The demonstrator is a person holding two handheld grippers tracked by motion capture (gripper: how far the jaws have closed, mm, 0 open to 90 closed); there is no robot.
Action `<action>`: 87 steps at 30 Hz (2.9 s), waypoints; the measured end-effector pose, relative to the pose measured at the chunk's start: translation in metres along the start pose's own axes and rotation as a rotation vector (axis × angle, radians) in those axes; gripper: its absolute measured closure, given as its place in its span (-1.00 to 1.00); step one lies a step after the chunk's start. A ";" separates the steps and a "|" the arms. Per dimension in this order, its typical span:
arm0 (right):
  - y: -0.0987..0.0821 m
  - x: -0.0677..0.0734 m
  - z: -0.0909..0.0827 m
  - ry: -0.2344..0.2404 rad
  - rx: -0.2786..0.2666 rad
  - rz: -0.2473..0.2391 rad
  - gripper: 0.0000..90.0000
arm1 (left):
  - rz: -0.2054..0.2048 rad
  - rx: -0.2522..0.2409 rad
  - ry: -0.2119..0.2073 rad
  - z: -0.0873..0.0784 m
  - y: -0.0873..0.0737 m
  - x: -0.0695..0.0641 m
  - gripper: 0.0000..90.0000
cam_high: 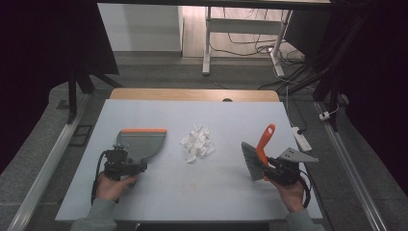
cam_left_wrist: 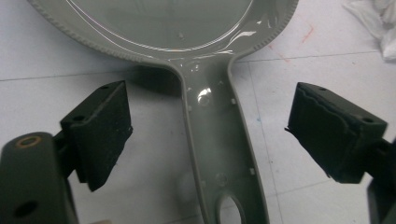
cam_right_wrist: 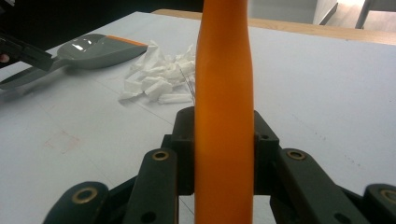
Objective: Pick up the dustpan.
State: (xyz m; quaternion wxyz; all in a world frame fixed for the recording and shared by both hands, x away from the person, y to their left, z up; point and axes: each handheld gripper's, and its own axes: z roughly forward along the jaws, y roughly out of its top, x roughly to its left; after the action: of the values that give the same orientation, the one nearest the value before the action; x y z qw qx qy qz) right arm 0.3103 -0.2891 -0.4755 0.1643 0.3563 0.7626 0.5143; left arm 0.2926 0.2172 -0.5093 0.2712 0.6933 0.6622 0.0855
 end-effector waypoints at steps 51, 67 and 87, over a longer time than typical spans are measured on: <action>0.002 0.000 0.001 -0.019 0.007 -0.014 0.56 | 0.000 -0.082 -0.065 0.019 0.002 0.017 0.36; 0.006 0.004 0.004 0.002 -0.015 -0.003 0.56 | 0.086 -0.158 -0.155 0.012 0.004 0.025 0.36; 0.009 0.008 0.003 -0.019 -0.026 -0.009 0.56 | 0.262 -0.289 -0.223 -0.022 -0.002 0.035 0.36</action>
State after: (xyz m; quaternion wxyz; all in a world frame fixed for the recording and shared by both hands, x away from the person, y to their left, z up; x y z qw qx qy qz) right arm 0.3096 -0.2797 -0.4676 0.1787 0.3555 0.7558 0.5201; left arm 0.2847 0.2571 -0.5005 0.4258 0.7325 0.5131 0.1370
